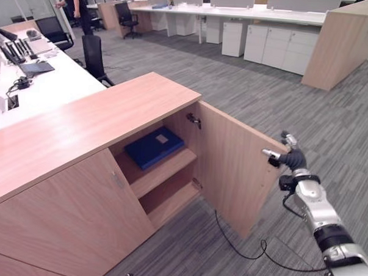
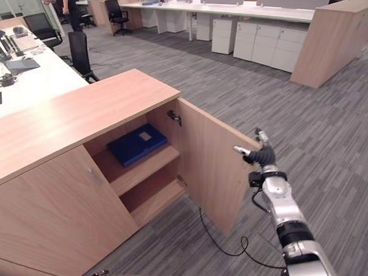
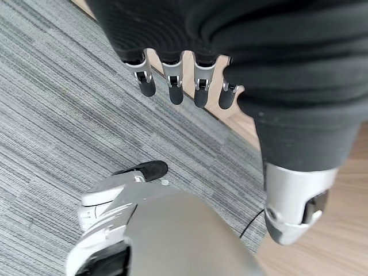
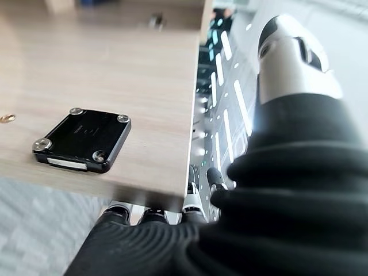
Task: Put the empty folder in the office cabinet
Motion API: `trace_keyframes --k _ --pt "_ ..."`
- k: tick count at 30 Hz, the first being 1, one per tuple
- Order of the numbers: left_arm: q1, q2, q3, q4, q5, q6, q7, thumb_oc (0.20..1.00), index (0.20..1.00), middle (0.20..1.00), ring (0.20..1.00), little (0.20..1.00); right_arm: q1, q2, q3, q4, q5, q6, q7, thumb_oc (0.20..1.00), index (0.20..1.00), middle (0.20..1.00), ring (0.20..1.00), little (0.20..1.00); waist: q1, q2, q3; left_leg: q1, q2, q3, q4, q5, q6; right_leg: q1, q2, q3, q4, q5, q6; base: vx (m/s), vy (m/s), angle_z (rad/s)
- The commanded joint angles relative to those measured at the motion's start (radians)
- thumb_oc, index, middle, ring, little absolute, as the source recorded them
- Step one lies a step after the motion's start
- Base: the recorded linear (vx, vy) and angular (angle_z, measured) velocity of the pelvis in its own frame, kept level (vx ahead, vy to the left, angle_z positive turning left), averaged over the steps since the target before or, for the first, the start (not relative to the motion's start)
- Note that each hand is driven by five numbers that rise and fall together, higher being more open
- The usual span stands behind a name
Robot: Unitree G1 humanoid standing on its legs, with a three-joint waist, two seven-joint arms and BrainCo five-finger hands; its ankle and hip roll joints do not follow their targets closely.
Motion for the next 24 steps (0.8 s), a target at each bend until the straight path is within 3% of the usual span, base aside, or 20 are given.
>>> trace_keyframes --k 1,13,22,23,24 --pt "-0.063 0.064 0.028 0.005 0.069 -0.009 0.016 1.000 1.000 1.000 1.000 1.000 0.058 0.168 0.111 0.076 0.053 0.065 0.105 1.000 1.000 1.000 1.000 1.000 0.057 -0.094 0.085 0.044 -0.051 0.020 0.012 -0.084 -0.018 0.024 -0.108 0.055 0.007 -0.084 0.082 0.00 0.000 0.00" --pt "-0.046 0.088 0.037 0.002 0.121 -0.008 0.037 1.000 1.000 1.000 1.000 1.000 0.090 0.224 0.193 -0.027 0.110 0.063 0.146 1.000 1.000 1.000 1.000 1.000 0.078 -0.097 0.088 0.033 -0.040 0.015 0.012 -0.068 -0.032 0.022 -0.098 0.036 0.007 -0.087 0.079 -0.02 -0.011 0.11" --pt "-0.038 0.095 0.046 -0.011 0.113 -0.011 0.048 1.000 1.000 1.000 1.000 1.000 0.035 0.237 0.190 -0.020 0.165 0.041 0.122 1.000 1.000 1.000 1.000 1.000 0.121 -0.102 0.105 0.000 -0.024 -0.028 0.019 -0.047 -0.052 0.028 -0.091 -0.015 0.007 -0.093 0.074 -0.02 -0.034 0.38" --pt "-0.039 0.098 0.049 -0.015 0.108 -0.011 0.050 1.000 1.000 1.000 1.000 1.000 0.024 0.236 0.186 -0.016 0.172 0.037 0.118 1.000 1.000 1.000 1.000 1.000 0.131 -0.104 0.118 -0.011 -0.017 -0.027 0.041 -0.043 -0.057 0.031 -0.093 -0.018 0.007 -0.094 0.073 -0.17 -0.024 0.19" --pt "-0.057 0.098 0.042 -0.024 0.099 -0.009 0.055 1.000 1.000 1.000 1.000 1.000 -0.002 0.218 0.162 -0.005 0.182 0.023 0.095 1.000 1.000 1.000 1.000 1.000 0.140 -0.117 0.160 -0.104 -0.011 0.025 0.168 -0.048 -0.077 0.038 -0.114 -0.055 0.008 -0.096 0.072 -0.17 -0.002 0.20"
